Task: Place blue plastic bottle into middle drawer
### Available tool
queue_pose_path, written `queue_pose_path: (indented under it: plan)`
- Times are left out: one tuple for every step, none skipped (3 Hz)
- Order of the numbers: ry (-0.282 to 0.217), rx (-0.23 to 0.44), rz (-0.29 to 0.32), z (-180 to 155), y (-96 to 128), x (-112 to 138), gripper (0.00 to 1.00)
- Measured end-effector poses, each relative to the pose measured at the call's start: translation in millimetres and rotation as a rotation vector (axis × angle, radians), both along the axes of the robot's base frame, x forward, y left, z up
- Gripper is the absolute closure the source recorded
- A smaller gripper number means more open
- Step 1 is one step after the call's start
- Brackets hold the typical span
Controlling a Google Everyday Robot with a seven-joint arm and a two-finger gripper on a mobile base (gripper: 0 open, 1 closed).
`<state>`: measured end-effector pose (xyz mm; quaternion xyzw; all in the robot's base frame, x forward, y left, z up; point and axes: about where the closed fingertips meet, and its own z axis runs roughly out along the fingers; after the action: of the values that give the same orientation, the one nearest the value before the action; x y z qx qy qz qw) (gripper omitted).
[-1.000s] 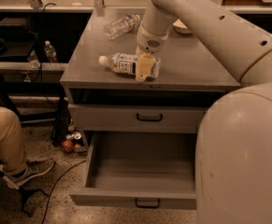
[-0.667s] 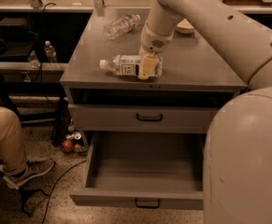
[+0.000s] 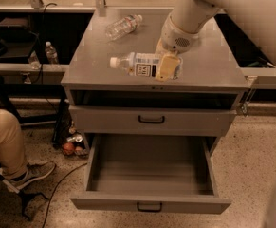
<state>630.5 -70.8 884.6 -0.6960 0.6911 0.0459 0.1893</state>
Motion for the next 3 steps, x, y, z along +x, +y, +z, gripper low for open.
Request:
queue_pose_path:
  plan:
    - [0.042, -0.026, -0.011, -2, -35, -52, 1.00]
    - [0.042, -0.026, -0.011, -2, -35, -52, 1.00]
    - [0.056, -0.014, -0.008, -26, -44, -58, 1.00]
